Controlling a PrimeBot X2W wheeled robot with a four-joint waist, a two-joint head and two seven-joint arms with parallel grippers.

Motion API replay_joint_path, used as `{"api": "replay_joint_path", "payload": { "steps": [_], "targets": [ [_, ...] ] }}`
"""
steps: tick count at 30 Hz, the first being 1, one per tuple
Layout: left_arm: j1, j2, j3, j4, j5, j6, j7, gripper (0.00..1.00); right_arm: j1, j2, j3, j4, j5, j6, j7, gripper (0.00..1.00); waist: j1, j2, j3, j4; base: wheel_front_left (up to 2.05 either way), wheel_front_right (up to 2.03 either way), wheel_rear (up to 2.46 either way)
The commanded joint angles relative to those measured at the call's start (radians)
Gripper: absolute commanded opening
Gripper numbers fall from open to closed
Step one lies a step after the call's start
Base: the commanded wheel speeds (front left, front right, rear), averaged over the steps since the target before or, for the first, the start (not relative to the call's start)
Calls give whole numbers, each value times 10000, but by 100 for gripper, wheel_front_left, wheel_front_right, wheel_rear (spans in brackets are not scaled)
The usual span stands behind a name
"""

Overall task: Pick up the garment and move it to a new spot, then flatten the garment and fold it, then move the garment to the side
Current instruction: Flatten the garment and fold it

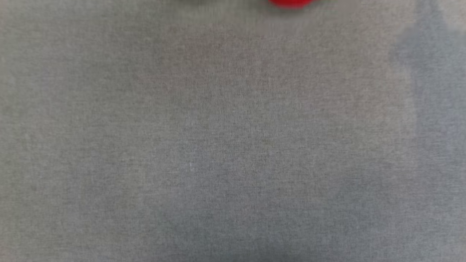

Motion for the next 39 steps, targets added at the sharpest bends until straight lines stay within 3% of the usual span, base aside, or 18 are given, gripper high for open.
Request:
{"api": "replay_joint_path", "payload": {
  "steps": [1,6,10,17,29,33,39],
  "targets": [
    [-591,-127,33,505,246,-30,-237,0,-448,-46,-49,392,-187,-25,-192,0,-1,104,1187,-25,0,0,0],
    [-1964,-1051,-19,2386,391,-407,-1404,0,-1729,334,-391,1759,-751,-25,-1154,0,-1,104,1703,78,0,0,0],
    [-2249,-1357,-201,3465,557,-694,-2221,0,-2048,685,-320,2571,-1056,-25,-1838,0,-1,104,1936,140,0,0,0],
    [-1841,-1809,-702,4602,471,-1038,-3044,0,-1655,711,38,3425,-911,-25,-2585,0,-1,104,2102,297,0,0,0],
    [1499,-2309,-1563,5026,-124,-1162,-4202,0,882,773,999,3571,11,-25,-3325,0,-1,104,989,461,0,0,0],
    [2997,-2448,-1783,4950,-294,-1167,-4359,0,2410,733,1498,3206,978,-25,-2989,0,-1,104,264,503,0,0,0],
    [5053,-2500,-2162,4779,-229,-1163,-4447,0,4831,113,2293,2291,2275,-25,-2398,0,-1,104,-749,518,0,0,0]
  ]
}}
